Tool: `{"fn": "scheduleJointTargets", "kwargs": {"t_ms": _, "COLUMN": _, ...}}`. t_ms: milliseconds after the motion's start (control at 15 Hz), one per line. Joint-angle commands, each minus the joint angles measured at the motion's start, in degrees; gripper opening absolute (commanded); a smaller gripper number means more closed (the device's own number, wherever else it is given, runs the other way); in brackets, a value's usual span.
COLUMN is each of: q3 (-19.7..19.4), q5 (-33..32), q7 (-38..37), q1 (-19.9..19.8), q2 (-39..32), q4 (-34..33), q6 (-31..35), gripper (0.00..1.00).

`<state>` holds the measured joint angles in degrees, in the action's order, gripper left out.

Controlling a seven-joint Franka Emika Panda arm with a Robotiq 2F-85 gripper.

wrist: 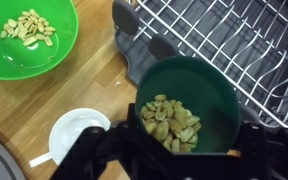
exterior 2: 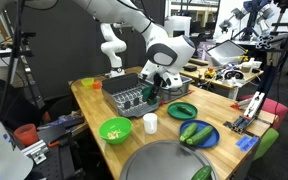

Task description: Pour the contents of the green cup into the green bowl

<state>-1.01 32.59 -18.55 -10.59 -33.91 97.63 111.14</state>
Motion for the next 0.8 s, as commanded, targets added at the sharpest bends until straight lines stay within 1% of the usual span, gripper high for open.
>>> {"fn": "scheduleJointTargets", "kwargs": {"t_ms": 0, "q3": 0.1, "q5": 4.3, "q7": 6.5, "q1": 0.6, "q2": 5.5, "q4": 9.5, "q6": 7.5, "gripper": 0.52}}
{"fn": "scheduleJointTargets", "kwargs": {"t_ms": 267, "q3": -0.4, "q5": 5.4, "q7": 9.3, "q1": 1.1, "q2": 8.2, "q4": 14.3, "q6": 7.8, "gripper": 0.52}}
{"fn": "scheduleJointTargets", "kwargs": {"t_ms": 467, "q3": -0.7, "q5": 5.1, "q7": 10.1, "q1": 1.1, "q2": 10.3, "q4": 16.3, "q6": 7.1, "gripper": 0.52}}
{"fn": "scheduleJointTargets", "kwargs": {"t_ms": 533, "q3": -0.9, "q5": 4.0, "q7": 8.4, "q1": 1.4, "q2": 7.8, "q4": 13.5, "q6": 5.7, "gripper": 0.77}}
{"fn": "scheduleJointTargets", "kwargs": {"t_ms": 733, "q3": -1.0, "q5": 4.0, "q7": 8.6, "q1": 1.5, "q2": 9.1, "q4": 14.6, "q6": 5.7, "gripper": 0.77}}
